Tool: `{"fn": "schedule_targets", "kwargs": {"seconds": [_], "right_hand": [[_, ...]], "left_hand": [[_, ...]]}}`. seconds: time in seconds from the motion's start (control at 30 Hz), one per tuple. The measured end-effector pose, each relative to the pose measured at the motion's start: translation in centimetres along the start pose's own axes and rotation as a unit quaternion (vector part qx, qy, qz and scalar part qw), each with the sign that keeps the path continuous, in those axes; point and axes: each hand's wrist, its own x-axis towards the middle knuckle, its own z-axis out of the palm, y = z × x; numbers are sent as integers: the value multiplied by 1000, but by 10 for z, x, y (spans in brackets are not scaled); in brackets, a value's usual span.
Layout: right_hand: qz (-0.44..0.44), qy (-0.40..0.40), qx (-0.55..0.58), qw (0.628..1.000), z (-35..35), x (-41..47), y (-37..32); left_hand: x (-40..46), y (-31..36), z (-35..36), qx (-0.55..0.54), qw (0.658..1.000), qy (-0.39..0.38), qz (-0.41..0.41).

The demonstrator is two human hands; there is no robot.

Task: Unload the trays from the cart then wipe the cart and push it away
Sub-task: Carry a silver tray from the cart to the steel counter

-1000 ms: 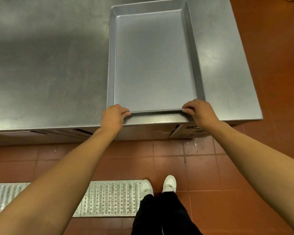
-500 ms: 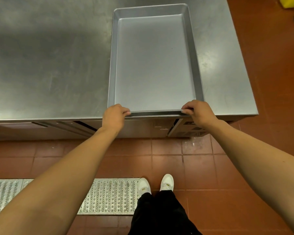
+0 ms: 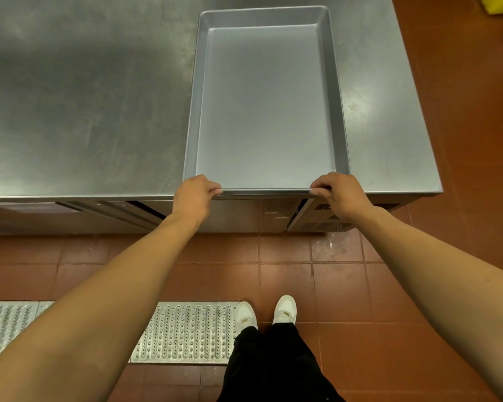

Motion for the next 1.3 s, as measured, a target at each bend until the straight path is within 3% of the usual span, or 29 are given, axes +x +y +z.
{"fn": "schedule_targets", "kwargs": {"seconds": [1.3], "right_hand": [[-23,-13,-10,1000,-6,-6,3]], "left_hand": [[-9,8,1,-34,999,1,-27]]}}
